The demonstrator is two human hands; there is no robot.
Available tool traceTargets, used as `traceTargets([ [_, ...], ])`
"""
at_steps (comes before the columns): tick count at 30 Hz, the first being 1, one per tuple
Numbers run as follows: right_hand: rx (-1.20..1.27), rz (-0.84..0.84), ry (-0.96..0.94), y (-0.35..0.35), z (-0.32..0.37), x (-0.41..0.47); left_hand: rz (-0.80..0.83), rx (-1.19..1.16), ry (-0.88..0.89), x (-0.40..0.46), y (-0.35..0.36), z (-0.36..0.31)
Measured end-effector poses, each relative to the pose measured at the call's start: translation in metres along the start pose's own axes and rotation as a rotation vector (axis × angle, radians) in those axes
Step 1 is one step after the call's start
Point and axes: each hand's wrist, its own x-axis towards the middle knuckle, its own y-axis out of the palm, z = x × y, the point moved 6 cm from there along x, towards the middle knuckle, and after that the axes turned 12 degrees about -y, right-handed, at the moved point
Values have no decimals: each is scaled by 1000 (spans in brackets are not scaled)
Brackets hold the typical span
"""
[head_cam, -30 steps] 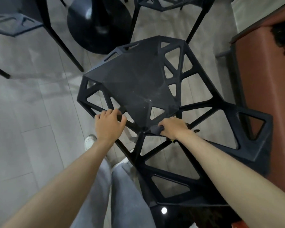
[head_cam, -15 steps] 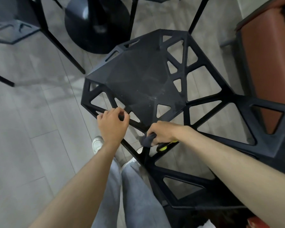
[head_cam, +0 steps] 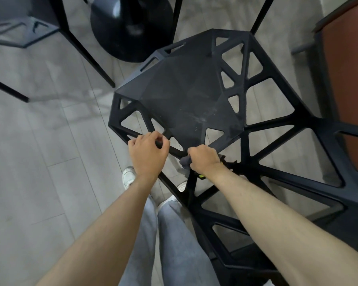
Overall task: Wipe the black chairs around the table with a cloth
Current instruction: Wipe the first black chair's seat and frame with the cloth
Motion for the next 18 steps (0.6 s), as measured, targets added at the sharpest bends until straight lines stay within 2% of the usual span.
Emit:
traceTargets([
  [2, 11, -1, -3, 3, 4, -2, 7, -4, -6, 0, -1, 0],
  [6, 135, 104, -78, -10, 13, -23, 20, -11, -6, -2, -4, -3],
  [10, 150, 207, -202, -33, 57, -58, 42, -19, -13, -2, -5, -3],
  [13, 65, 120, -164, -41, 75, -84, 34, -14, -15, -2, -6, -2],
  [18, 99, 60, -173, -48, 76, -132, 33, -10, -14, -1, -5, -1],
])
